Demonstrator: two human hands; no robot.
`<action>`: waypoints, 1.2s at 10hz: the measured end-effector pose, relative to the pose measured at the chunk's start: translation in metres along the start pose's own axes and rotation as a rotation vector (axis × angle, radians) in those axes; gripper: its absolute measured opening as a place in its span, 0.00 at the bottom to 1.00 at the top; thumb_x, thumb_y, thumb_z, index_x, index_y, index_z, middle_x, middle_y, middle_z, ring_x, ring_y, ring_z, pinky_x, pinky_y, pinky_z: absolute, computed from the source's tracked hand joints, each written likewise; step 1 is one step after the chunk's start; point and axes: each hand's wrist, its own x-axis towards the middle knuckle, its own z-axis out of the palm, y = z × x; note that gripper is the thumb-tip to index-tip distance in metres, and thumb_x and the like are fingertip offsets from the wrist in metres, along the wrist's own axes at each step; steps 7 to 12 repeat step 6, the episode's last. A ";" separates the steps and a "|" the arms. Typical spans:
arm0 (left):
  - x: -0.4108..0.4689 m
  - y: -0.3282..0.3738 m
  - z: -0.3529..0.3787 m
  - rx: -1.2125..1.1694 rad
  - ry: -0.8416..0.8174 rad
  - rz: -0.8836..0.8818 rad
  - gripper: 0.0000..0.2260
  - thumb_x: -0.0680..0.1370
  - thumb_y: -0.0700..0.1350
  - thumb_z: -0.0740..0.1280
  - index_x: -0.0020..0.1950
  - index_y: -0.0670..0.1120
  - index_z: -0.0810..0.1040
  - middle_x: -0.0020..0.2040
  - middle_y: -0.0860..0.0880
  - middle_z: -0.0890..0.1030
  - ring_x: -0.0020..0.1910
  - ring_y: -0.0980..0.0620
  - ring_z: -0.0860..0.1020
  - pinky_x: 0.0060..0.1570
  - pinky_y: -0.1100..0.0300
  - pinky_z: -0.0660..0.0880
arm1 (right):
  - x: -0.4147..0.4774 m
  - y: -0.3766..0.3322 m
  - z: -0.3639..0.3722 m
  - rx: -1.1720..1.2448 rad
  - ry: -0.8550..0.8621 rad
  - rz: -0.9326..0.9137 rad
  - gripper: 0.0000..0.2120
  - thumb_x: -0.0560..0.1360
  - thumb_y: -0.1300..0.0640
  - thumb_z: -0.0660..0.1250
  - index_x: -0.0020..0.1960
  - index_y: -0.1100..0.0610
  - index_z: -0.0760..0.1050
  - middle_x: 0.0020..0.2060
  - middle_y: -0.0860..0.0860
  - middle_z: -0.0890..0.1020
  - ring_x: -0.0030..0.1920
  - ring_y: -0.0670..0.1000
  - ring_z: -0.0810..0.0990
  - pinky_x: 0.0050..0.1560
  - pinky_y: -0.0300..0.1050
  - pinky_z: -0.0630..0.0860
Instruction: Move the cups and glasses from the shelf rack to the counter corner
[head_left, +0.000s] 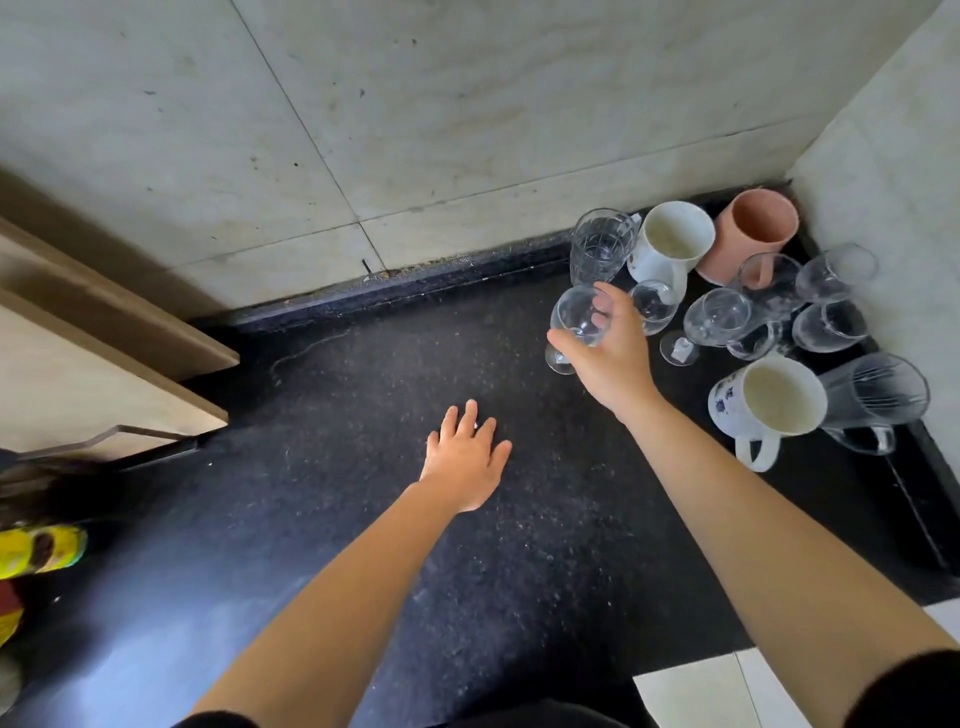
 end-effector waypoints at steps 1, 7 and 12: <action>0.003 -0.002 0.002 0.042 -0.007 0.007 0.28 0.84 0.61 0.45 0.81 0.51 0.52 0.83 0.47 0.43 0.81 0.41 0.42 0.77 0.40 0.50 | 0.007 -0.001 0.003 -0.021 -0.003 -0.026 0.40 0.70 0.52 0.78 0.77 0.54 0.64 0.71 0.51 0.72 0.69 0.49 0.73 0.70 0.52 0.72; 0.004 -0.012 0.002 0.134 -0.037 0.060 0.28 0.84 0.61 0.46 0.82 0.53 0.47 0.82 0.47 0.41 0.80 0.41 0.41 0.76 0.41 0.52 | -0.004 -0.022 -0.007 -0.481 -0.024 -0.090 0.48 0.78 0.44 0.70 0.83 0.57 0.41 0.81 0.57 0.57 0.78 0.58 0.64 0.67 0.58 0.72; 0.004 -0.012 0.002 0.134 -0.037 0.060 0.28 0.84 0.61 0.46 0.82 0.53 0.47 0.82 0.47 0.41 0.80 0.41 0.41 0.76 0.41 0.52 | -0.004 -0.022 -0.007 -0.481 -0.024 -0.090 0.48 0.78 0.44 0.70 0.83 0.57 0.41 0.81 0.57 0.57 0.78 0.58 0.64 0.67 0.58 0.72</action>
